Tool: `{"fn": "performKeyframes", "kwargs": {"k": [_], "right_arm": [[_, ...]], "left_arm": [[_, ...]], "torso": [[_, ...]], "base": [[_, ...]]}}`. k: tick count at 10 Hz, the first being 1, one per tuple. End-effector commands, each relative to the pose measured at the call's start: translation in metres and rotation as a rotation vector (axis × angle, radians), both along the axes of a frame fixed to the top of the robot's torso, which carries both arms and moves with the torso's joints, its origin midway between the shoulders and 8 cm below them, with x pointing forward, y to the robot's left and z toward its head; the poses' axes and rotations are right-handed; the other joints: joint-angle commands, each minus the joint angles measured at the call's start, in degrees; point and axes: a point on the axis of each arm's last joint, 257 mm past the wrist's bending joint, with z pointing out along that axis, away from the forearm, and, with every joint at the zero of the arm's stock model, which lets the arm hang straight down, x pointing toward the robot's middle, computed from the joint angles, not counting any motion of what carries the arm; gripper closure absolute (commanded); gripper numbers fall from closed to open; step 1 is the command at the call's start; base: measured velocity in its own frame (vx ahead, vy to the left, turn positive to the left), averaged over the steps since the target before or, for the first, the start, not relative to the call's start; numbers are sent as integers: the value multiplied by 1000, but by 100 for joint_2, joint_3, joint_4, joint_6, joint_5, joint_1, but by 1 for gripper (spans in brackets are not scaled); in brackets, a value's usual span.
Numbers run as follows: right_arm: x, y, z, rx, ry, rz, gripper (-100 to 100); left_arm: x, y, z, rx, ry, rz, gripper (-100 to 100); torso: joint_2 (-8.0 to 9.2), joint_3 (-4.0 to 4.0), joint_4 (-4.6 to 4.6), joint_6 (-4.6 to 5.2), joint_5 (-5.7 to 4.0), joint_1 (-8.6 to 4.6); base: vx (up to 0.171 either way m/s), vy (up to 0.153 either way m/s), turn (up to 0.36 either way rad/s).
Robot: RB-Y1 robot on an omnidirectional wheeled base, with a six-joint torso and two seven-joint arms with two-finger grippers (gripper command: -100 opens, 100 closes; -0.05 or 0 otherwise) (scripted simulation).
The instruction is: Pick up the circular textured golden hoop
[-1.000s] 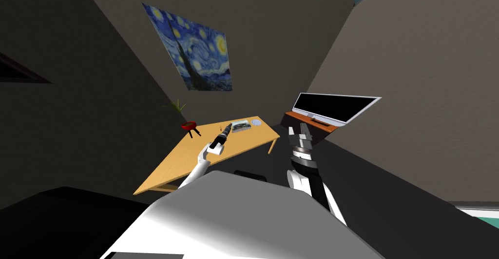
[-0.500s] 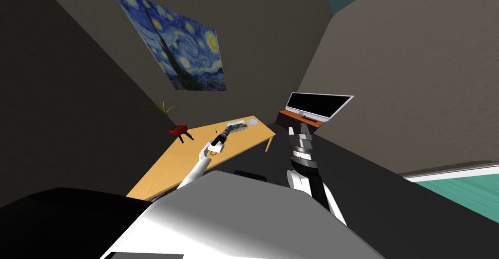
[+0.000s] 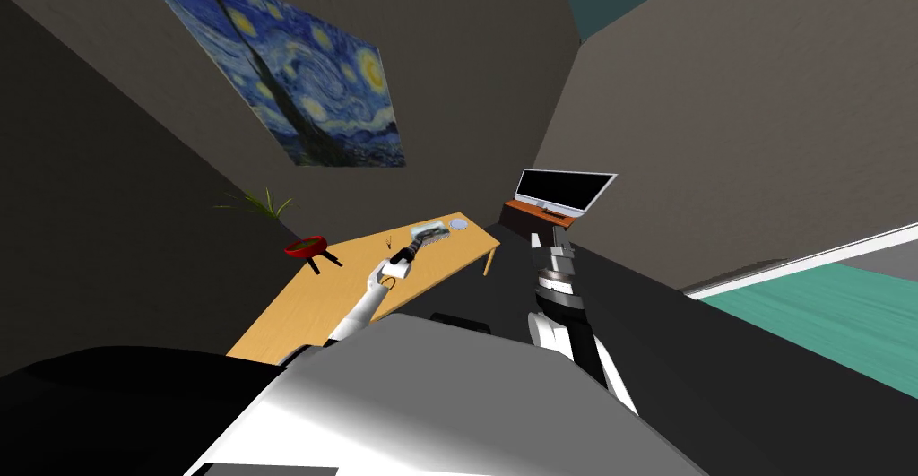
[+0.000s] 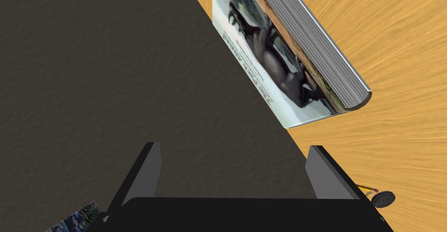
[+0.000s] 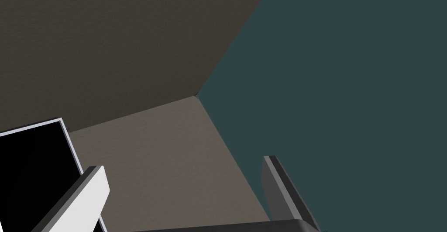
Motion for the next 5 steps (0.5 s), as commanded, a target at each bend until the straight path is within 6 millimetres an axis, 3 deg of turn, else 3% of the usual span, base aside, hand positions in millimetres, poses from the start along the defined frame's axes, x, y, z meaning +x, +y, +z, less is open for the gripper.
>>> {"fn": "performKeyframes", "kwargs": {"k": [1,2,5], "right_arm": [[0,0,0,0,0,0,0],[0,0,0,0,0,0,0],[0,0,0,0,0,0,0]], "left_arm": [[0,0,-7,-1,28,9,-100],[-2,13,-26,4,90,34,-100],[-11,28,-53,8,187,70,-100]], "torso": [[0,0,0,0,0,0],[-1,0,0,-1,-1,-5],[0,0,0,2,-1,-1]], "base": [[-3,12,-8],[-7,13,-252],[-9,22,-148]]}}
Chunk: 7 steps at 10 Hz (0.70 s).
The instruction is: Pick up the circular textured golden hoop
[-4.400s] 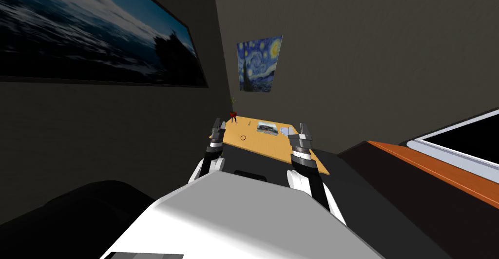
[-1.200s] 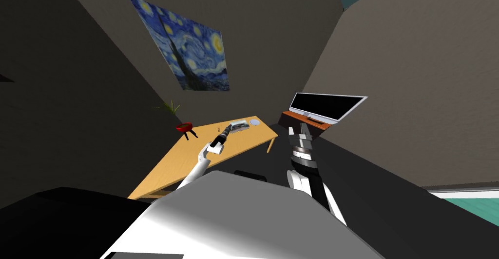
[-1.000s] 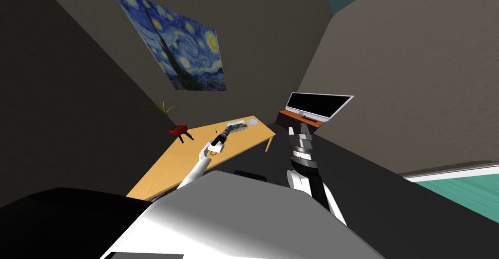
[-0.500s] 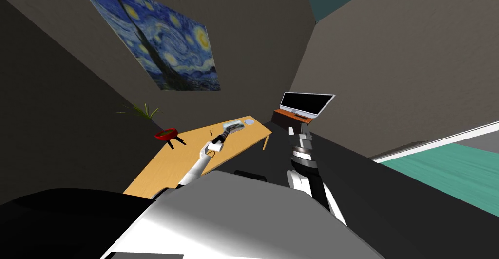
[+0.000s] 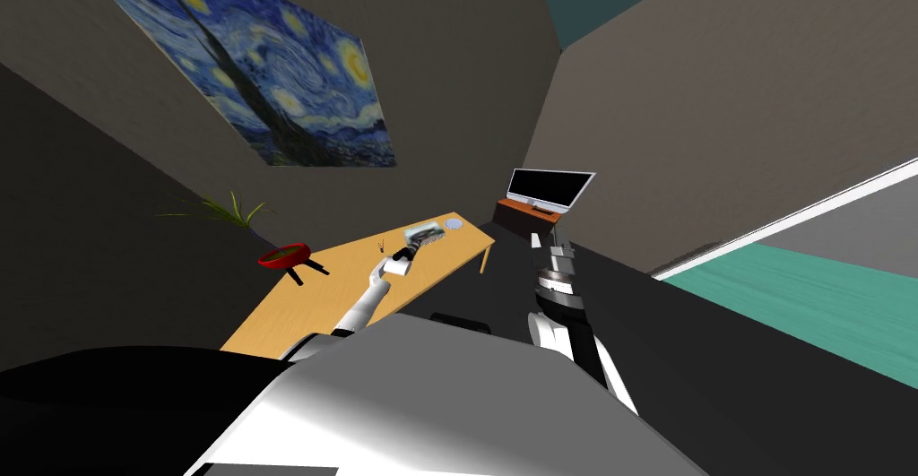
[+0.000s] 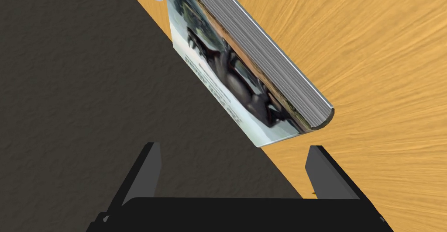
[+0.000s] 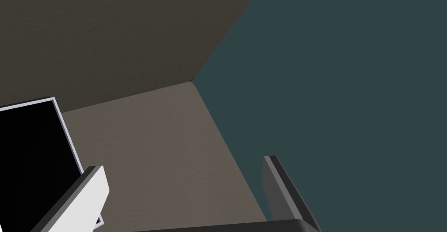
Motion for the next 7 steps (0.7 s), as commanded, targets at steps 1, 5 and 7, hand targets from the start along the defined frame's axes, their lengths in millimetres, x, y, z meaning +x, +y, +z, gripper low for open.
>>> {"fn": "performKeyframes", "kwargs": {"k": [1,5,7], "right_arm": [[0,0,0,0,0,0,0],[0,0,0,0,0,0,0],[0,0,0,0,0,0,0]], "left_arm": [[-12,16,-24,7,82,35,-100],[-35,46,-63,18,236,104,-100],[-48,61,-78,24,307,138,-100]], "torso": [[0,0,0,0,0,0],[1,1,0,-1,0,0],[0,0,0,-1,0,0]], "base": [[-12,26,-221],[-12,23,-138],[-15,24,-109]]}}
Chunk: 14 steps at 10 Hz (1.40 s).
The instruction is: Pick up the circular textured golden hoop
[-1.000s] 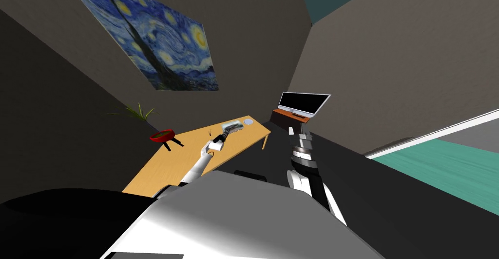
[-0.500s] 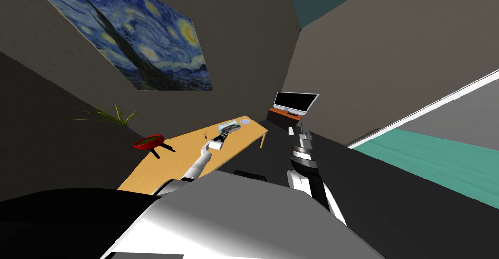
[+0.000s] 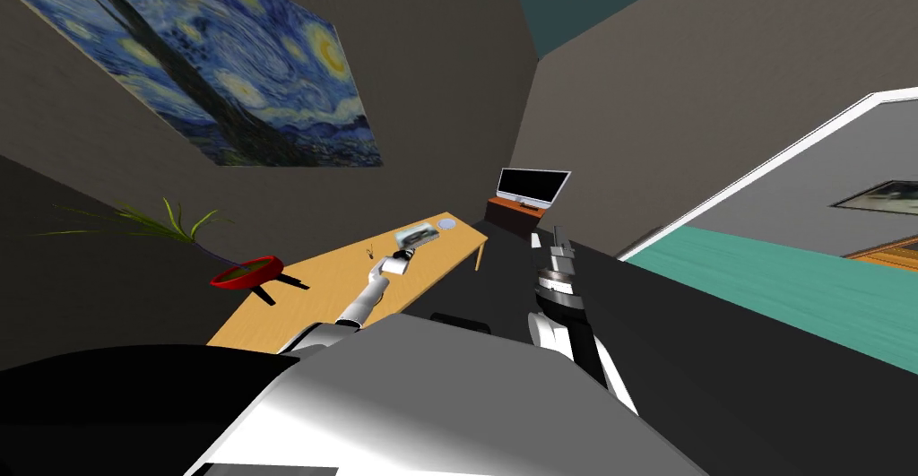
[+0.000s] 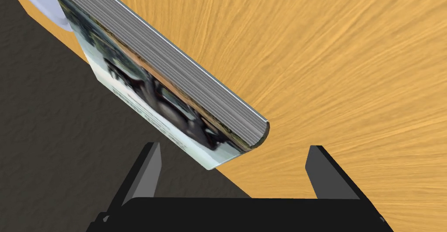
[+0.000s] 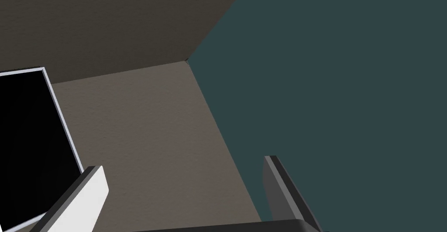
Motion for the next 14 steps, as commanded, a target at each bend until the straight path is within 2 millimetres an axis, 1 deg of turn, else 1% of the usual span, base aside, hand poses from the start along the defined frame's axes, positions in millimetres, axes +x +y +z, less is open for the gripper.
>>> {"fn": "performKeyframes", "kwargs": {"k": [1,2,3,4,5,6,7,8,9,10,11,12,13,14], "right_arm": [[0,0,0,0,0,0,0],[0,0,0,0,0,0,0],[0,0,0,0,0,0,0],[0,0,0,0,0,0,0],[0,0,0,0,0,0,0],[0,0,0,0,0,0,0],[0,0,0,0,0,0,0],[0,0,0,0,0,0,0],[0,0,0,0,0,0,0],[0,0,0,0,0,0,0],[0,0,0,0,0,0,0],[0,0,0,0,0,0,0],[0,0,0,0,0,0,0],[0,0,0,0,0,0,0]], "left_arm": [[-12,9,-11,1,51,23,-100],[-25,24,-24,9,111,56,-100],[-28,24,-26,8,122,60,-100],[-39,36,-33,17,175,90,-100],[-45,38,-39,15,190,96,-100],[-45,38,-39,15,190,96,-100],[-59,51,-47,22,247,129,-100],[-62,52,-51,22,256,132,-100],[-78,64,-58,29,310,165,-100],[-81,65,-61,28,318,168,-100],[-94,75,-65,35,364,198,-100],[-100,76,-69,33,378,203,-100],[-114,85,-74,39,423,232,-100],[-119,86,-77,38,434,237,-100]], "torso": [[0,0,0,0,0,0],[0,0,0,-3,0,-1],[0,0,0,0,0,-1],[0,0,0,-4,0,-2],[0,0,0,-1,0,-2],[0,0,0,-3,-1,-2],[-3,-1,-1,-4,-1,-5],[-2,-1,0,-1,-1,-4],[-2,-1,0,-3,-1,-4],[0,0,0,-2,0,-2],[0,0,0,-4,0,-2],[0,0,0,-3,-1,-1],[0,0,0,-4,0,-3],[-1,0,0,-3,-1,-3]], "base": [[-14,23,-92],[-15,22,-161],[-11,20,-66],[-14,20,-105],[-12,20,-70],[-5,9,8],[-10,14,-101],[-11,16,-65],[-15,20,-112],[-13,21,-47],[-16,19,-68],[-15,16,-41],[-13,16,-74],[-11,16,-35]]}}
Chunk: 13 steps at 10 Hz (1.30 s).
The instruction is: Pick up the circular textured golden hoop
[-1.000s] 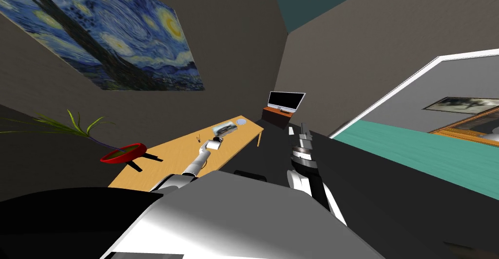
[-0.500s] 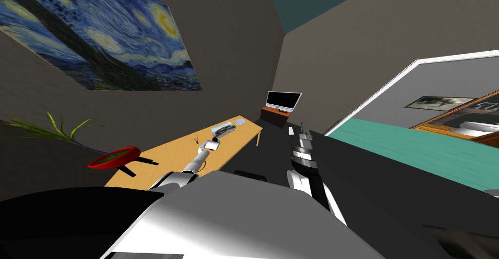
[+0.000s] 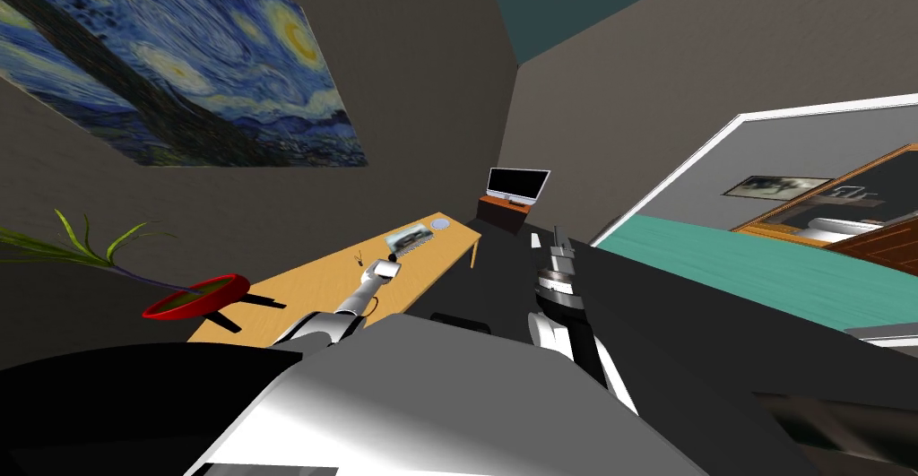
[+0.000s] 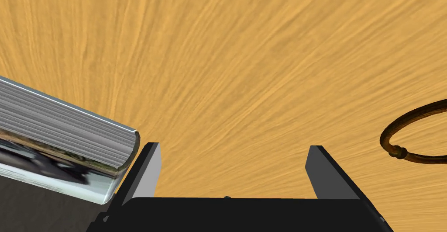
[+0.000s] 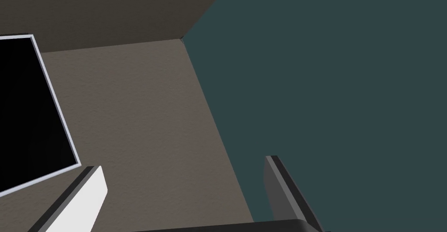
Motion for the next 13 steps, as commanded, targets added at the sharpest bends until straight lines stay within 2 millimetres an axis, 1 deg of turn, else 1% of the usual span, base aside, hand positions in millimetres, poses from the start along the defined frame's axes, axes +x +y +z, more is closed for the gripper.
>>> {"fn": "performKeyframes", "kwargs": {"k": [1,2,4,6,9,11,12,13], "right_arm": [[0,0,0,0,0,0,0],[0,0,0,0,0,0,0],[0,0,0,0,0,0,0],[0,0,0,0,0,0,0],[0,0,0,0,0,0,0],[0,0,0,0,0,0,0],[0,0,0,0,0,0,0],[0,0,0,0,0,0,0]], "left_arm": [[-23,10,-9,5,65,39,-100],[-23,10,-9,5,65,39,-100],[-58,23,-20,11,157,95,-100],[-58,23,-20,11,157,95,-100],[-99,31,-33,11,257,154,-100],[-121,27,-43,-1,306,179,-100],[-111,29,-39,4,290,171,-100],[-112,29,-40,3,293,173,0]], "torso": [[0,0,0,0,0,0],[0,0,0,0,0,0],[0,0,0,1,0,1],[1,1,0,0,0,1],[0,0,0,0,0,-2],[1,0,0,0,0,0],[0,0,0,0,0,-1],[-2,-1,0,0,-1,-4]], "base": [[-11,15,-59],[-12,14,-27],[-15,20,-55],[-10,12,-3],[-11,12,-27],[-12,15,-7],[-6,5,-1],[0,0,0]]}}
